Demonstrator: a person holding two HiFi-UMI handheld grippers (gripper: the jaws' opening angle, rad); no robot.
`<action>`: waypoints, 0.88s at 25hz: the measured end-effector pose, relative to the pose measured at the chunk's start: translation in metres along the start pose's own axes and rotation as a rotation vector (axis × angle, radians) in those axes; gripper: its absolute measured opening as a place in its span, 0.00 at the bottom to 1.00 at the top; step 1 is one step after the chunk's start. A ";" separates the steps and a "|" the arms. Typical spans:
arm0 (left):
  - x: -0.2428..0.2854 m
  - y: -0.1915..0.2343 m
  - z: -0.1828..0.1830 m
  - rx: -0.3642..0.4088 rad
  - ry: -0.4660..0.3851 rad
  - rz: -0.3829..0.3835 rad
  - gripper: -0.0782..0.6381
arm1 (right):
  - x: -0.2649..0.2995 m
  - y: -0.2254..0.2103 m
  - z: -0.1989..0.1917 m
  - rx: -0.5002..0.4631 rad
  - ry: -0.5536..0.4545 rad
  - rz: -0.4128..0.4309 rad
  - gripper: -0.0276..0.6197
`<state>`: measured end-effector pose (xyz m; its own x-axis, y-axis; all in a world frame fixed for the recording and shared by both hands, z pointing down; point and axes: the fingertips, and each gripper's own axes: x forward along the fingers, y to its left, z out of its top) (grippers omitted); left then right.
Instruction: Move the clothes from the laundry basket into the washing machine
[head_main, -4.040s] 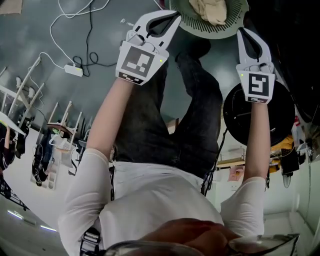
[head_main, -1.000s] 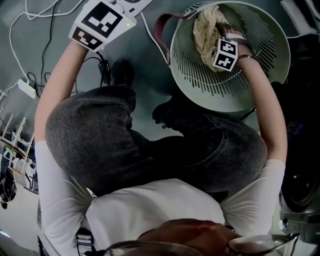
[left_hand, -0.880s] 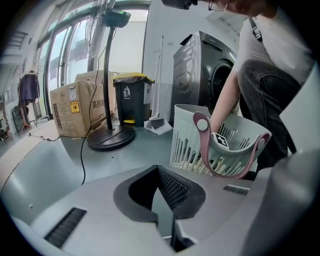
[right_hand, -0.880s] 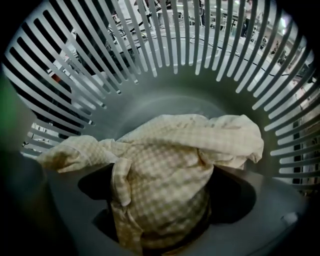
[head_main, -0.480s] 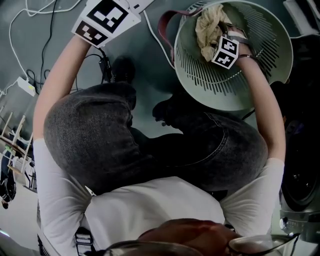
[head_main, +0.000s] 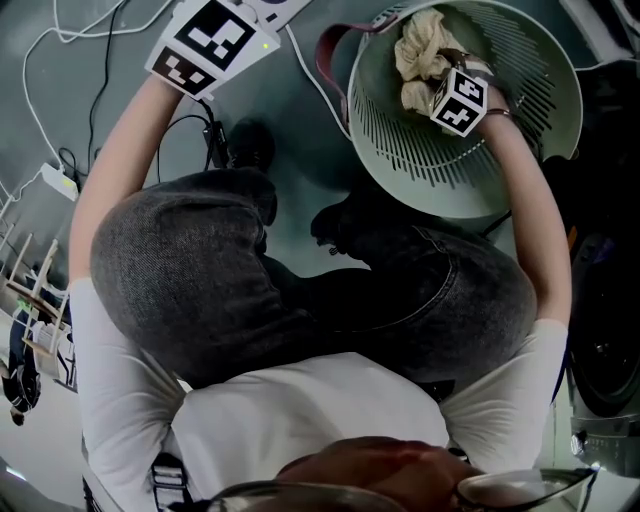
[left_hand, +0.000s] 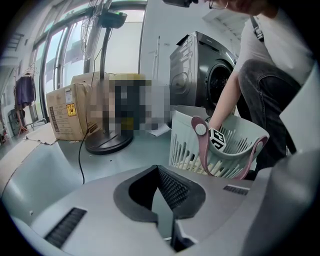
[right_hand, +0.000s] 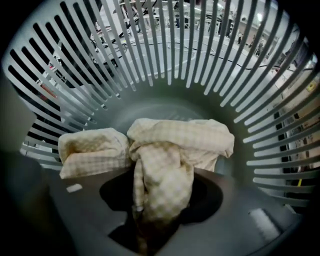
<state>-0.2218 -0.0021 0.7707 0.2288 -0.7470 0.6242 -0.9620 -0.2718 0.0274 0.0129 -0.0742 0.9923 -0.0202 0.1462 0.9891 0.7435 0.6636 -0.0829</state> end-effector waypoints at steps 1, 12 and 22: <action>0.000 0.002 0.001 0.000 -0.002 0.002 0.12 | -0.004 -0.001 0.000 0.014 -0.006 -0.001 0.38; 0.005 0.009 0.019 0.004 -0.030 -0.001 0.12 | -0.057 -0.014 0.019 0.116 -0.138 -0.044 0.35; 0.008 0.026 0.067 0.051 -0.085 0.010 0.12 | -0.145 -0.019 0.030 0.215 -0.281 -0.113 0.35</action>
<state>-0.2346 -0.0557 0.7241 0.2333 -0.7982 0.5554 -0.9558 -0.2932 -0.0198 -0.0181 -0.0860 0.8471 -0.2989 0.2392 0.9238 0.5697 0.8214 -0.0284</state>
